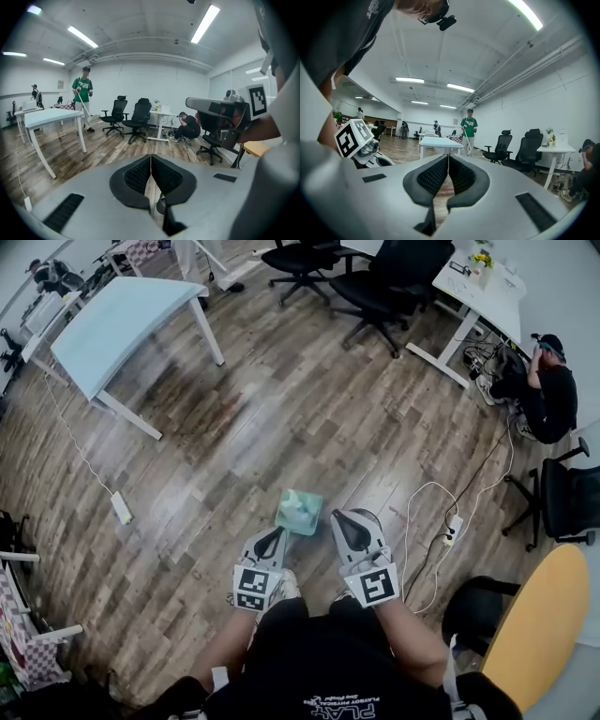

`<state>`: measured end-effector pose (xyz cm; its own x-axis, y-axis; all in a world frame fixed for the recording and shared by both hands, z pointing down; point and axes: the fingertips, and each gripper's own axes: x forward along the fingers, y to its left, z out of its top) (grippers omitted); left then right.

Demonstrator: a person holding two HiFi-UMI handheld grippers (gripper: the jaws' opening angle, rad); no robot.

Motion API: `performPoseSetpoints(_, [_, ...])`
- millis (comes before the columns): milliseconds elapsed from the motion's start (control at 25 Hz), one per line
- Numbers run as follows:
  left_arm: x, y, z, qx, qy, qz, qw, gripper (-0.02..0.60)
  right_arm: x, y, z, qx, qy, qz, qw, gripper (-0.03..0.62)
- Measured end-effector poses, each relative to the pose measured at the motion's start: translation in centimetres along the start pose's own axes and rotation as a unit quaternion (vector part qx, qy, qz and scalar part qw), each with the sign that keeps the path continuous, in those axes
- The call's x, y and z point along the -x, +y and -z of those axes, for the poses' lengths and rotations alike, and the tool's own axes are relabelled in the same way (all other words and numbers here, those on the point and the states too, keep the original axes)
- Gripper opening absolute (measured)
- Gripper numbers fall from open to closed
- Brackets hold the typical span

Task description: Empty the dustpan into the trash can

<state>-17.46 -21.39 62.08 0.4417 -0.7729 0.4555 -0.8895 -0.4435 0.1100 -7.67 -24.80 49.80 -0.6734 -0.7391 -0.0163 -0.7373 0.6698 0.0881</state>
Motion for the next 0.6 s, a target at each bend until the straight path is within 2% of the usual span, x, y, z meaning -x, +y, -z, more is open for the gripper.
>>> performPoseSetpoints(280, [-2.4,1.6,4.4,0.038,0.044,-0.022,0.9981,0.022,-1.1,0.0,3.8,-0.031,0.010,0.007,0.999,0.025])
performPoseSetpoints(440, [-3.4,2.0,8.4,0.022,0.115,-0.068,0.9908,0.023,-0.9,0.8,5.1,-0.039,0.025,0.000,0.999,0.025])
performPoseSetpoints(600, [-4.0,2.4,10.1,0.018,0.130,-0.094,0.9869,0.022,-0.1,1.1,6.2,-0.053,0.045,0.008,0.998,0.024])
